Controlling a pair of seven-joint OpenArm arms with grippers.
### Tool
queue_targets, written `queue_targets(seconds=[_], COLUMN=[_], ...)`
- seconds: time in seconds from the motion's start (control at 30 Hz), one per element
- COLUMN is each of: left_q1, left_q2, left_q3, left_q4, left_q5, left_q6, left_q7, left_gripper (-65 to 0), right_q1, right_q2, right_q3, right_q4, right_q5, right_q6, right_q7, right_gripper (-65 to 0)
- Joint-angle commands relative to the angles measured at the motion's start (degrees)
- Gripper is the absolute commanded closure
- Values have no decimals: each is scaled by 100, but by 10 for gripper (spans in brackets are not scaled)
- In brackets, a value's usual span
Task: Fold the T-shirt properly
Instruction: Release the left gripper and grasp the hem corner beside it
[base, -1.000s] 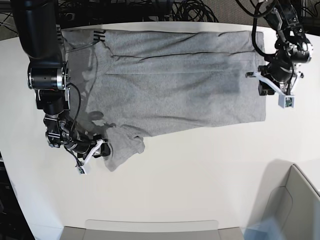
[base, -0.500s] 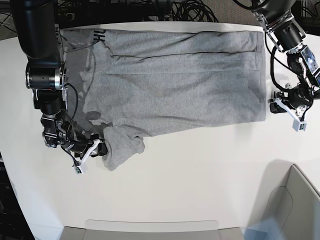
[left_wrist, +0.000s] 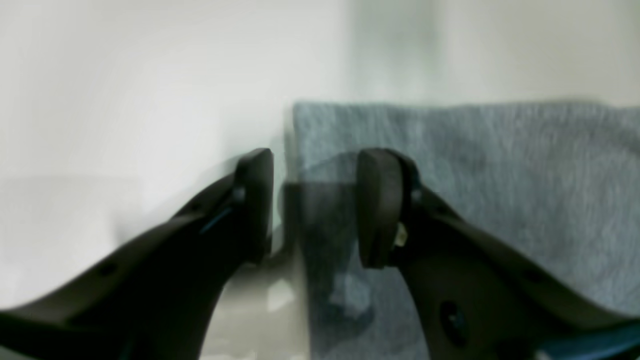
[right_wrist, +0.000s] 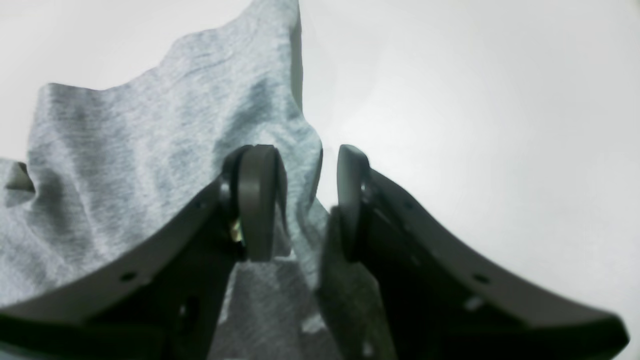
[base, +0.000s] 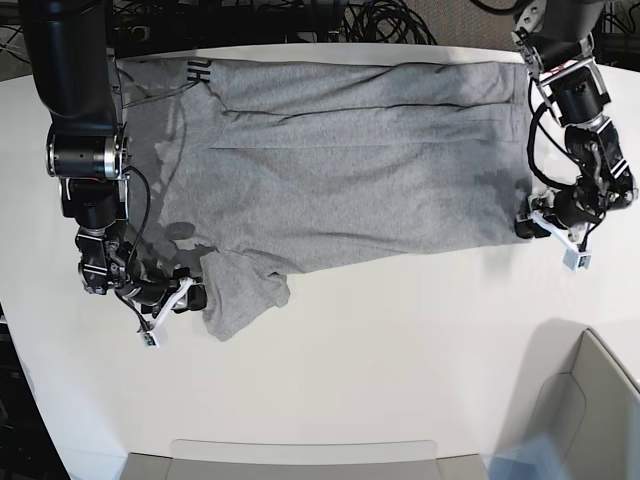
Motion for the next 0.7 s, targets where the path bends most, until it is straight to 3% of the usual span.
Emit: queue_targets(seconds=[0.0,0.23,0.3,0.43,0.67], left_q1=[-107,-247,-247,-230,-80], left_q2=[-123,-158,-158,-123,-141], left_q3=[5,49,339,796,840], left_q4=[-28,-459,-459,-459,-459], left_q5=[-14,13,13,13,13], left_q6=[-8,-8,-8,-8,-8], left_q7=[-9,52,105,123,123], left_gripper=[-276,-273,-266,-197,-30], right_q1=[151,239,239,248,327], right_q2=[42,-90,-116,-134,-125], right_q3=[4,4,-40,-49,-49], right_q4=[37,46,46,46,46], right_q5=[-58,-58,-58,-85,-85], right_q6=[-3,-3,-3,-3,-12], right_q7=[-81,-90,-81,-72,-99], right_gripper=[-205,-203,-201,-194,-25])
